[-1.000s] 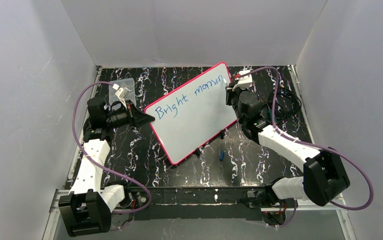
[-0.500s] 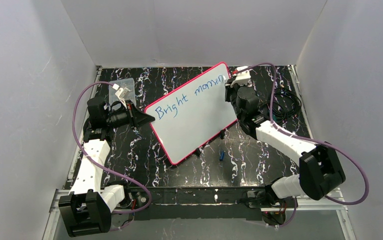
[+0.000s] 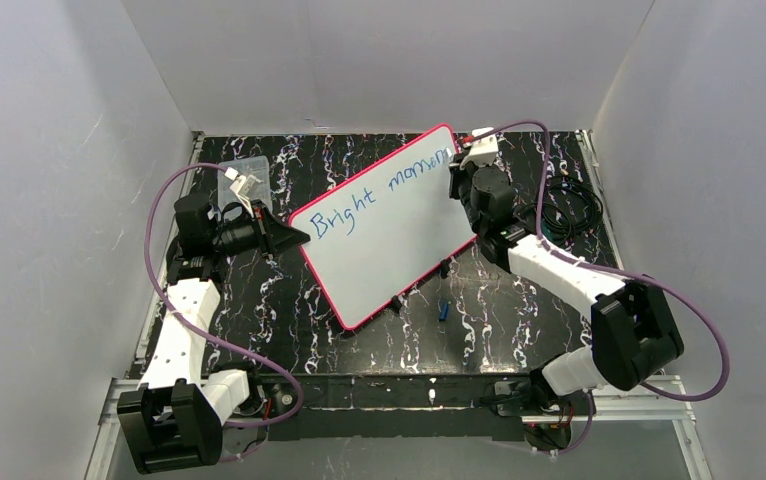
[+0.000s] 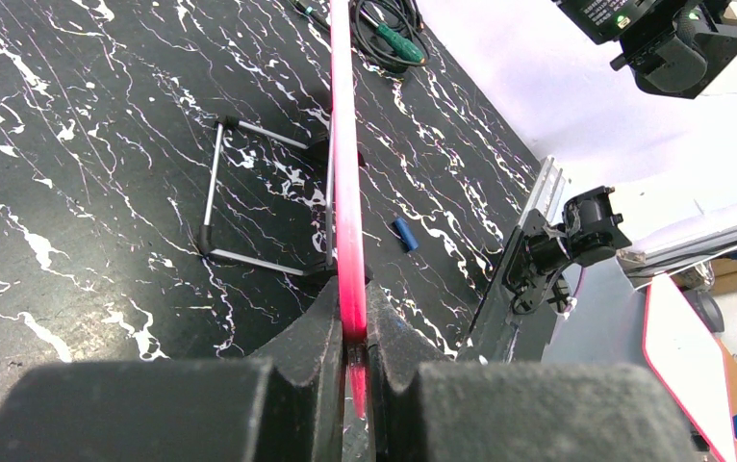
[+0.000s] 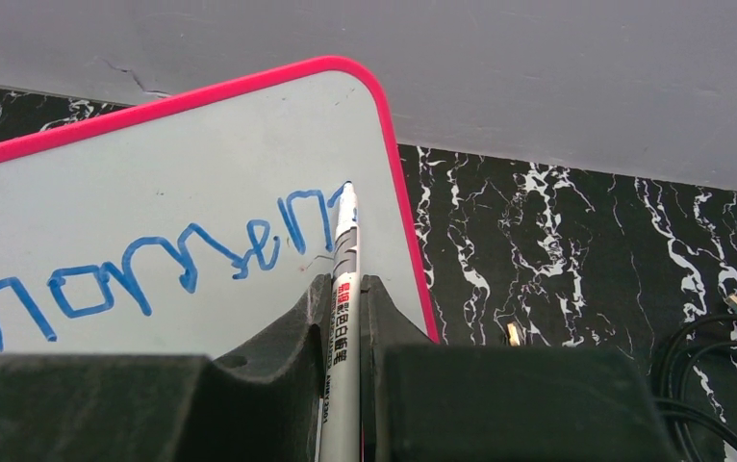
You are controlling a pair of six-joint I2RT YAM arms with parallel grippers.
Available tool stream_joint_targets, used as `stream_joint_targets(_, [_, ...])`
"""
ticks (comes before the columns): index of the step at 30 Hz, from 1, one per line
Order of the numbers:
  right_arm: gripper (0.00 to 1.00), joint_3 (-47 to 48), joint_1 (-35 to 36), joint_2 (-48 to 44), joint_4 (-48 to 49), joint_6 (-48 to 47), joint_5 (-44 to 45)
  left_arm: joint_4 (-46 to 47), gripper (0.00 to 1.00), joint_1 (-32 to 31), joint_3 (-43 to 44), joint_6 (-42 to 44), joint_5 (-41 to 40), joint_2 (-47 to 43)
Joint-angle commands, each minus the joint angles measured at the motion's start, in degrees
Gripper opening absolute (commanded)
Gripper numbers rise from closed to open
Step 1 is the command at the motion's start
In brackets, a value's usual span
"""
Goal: Write a sentence on the whiteboard
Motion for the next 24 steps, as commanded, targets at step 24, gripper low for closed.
stream_joint_targets(24, [0.01, 4.2, -0.8, 0.3, 3.0, -0.9, -2.3, 2.4, 0.00, 0.2, 0.3, 1.8, 2.0, -2.1])
